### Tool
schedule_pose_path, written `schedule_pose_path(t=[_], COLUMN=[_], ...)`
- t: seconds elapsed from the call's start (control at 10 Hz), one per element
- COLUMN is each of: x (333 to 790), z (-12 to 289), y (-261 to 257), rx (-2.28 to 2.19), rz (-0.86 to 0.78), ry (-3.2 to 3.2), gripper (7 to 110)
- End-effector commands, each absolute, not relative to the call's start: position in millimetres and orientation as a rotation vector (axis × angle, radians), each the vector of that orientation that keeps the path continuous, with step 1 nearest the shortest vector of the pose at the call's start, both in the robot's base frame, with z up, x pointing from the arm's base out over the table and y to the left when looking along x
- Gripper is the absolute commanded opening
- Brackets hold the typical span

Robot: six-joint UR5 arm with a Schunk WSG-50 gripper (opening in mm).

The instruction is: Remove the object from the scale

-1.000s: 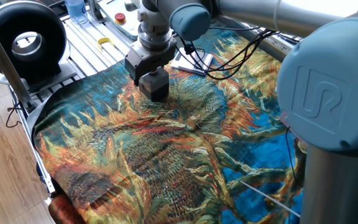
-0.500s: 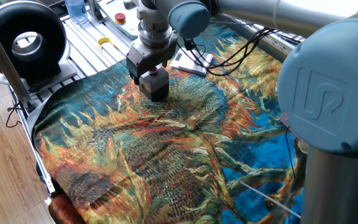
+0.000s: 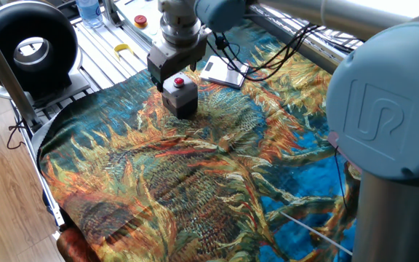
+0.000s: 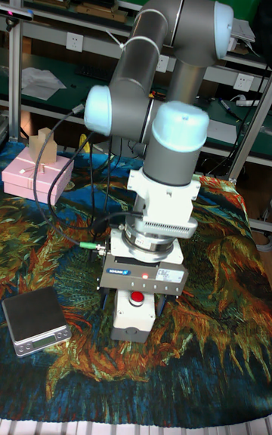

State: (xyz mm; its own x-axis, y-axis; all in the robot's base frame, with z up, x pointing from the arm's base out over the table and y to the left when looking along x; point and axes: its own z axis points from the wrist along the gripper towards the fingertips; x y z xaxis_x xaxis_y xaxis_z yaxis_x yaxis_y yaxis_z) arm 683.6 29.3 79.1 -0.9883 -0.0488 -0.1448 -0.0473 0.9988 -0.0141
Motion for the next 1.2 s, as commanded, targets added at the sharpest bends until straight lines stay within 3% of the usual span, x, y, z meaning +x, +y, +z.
schedule_pose_path(t=[0.0,0.3,0.4,1.1], x=[687,684,682,679], z=[103,118,122,151], y=[26,12,7,-18], rx=[-0.073,-0.047,-0.003,0.199], rz=[0.015,-0.014,-0.027,-0.083], ry=[3.014,3.061,3.076,3.081], gripper=[88,88,7,7])
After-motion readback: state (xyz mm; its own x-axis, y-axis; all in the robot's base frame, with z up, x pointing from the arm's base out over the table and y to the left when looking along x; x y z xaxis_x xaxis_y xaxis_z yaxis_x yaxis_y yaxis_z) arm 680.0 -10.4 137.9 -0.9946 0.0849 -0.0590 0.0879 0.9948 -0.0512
